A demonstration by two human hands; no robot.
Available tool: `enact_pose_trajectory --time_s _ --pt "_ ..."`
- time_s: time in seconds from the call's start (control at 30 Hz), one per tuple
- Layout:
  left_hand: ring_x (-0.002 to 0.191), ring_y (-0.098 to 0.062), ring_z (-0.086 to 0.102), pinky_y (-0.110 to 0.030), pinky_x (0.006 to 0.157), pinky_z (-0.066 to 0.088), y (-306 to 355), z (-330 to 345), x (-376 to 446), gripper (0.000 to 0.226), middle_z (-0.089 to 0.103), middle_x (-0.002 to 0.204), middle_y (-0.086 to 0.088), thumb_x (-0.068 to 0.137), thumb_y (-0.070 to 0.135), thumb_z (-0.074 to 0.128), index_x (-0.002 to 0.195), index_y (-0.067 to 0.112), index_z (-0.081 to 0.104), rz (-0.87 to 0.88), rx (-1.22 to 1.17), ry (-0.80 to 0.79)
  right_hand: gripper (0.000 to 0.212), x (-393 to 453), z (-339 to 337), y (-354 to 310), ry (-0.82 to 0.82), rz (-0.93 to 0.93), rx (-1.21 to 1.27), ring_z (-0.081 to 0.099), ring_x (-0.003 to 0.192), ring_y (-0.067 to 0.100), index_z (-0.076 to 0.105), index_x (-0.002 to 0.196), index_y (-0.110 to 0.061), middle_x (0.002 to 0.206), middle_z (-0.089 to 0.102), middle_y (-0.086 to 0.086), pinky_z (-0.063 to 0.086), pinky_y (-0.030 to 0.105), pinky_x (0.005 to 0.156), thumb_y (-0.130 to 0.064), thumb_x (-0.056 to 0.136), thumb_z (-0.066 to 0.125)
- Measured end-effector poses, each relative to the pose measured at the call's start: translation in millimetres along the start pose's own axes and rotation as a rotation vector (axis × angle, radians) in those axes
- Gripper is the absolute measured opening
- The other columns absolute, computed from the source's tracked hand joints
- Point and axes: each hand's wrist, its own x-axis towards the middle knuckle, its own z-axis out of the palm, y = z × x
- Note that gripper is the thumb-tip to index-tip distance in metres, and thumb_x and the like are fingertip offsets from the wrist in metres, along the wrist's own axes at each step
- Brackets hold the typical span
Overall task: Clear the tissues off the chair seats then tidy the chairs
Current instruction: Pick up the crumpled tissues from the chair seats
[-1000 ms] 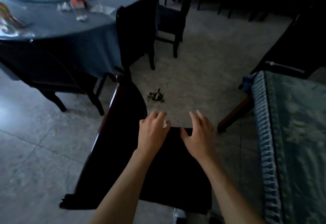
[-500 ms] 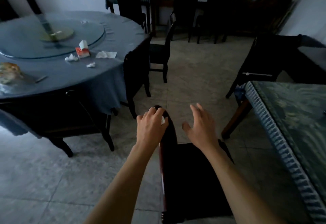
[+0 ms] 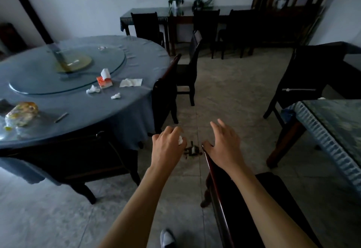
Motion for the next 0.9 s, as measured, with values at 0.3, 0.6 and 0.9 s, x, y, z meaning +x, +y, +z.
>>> enact_pose_trajectory --time_s 0.3,0.6,0.9 --pt "0.083 -0.025 0.059 -0.043 0.075 0.051 -63.5 19.7 154.3 0.023 0.057 0.094 -0.002 0.089 0.031 0.056 0.105 0.016 0.062 0.016 -0.084 -0.051 0.069 143.6 42.4 -38.9 0.000 0.043 0.043 0.017 0.147 0.028 0.024 0.152 -0.019 0.161 0.019 0.008 0.021 0.051 0.117 -0.051 0.094 0.047" --pt "0.085 -0.022 0.056 -0.033 0.063 0.044 -75.2 52.4 287.1 0.020 0.050 0.092 0.002 0.089 0.029 0.059 0.103 0.013 0.060 0.145 -0.161 -0.104 0.069 257.1 52.1 -28.8 -0.004 0.157 0.002 0.021 0.146 0.029 0.026 0.152 -0.019 0.161 0.020 0.008 0.023 0.046 0.115 -0.048 0.094 0.051" --pt "0.095 -0.029 0.059 -0.036 0.070 0.048 -73.6 120.3 422.9 0.026 0.057 0.100 -0.005 0.087 0.027 0.060 0.111 0.018 0.062 0.267 -0.250 -0.174 0.068 369.7 57.5 0.1 0.083 0.322 -0.085 0.024 0.144 0.028 0.028 0.150 -0.021 0.159 0.025 0.006 0.027 0.046 0.114 -0.046 0.092 0.052"
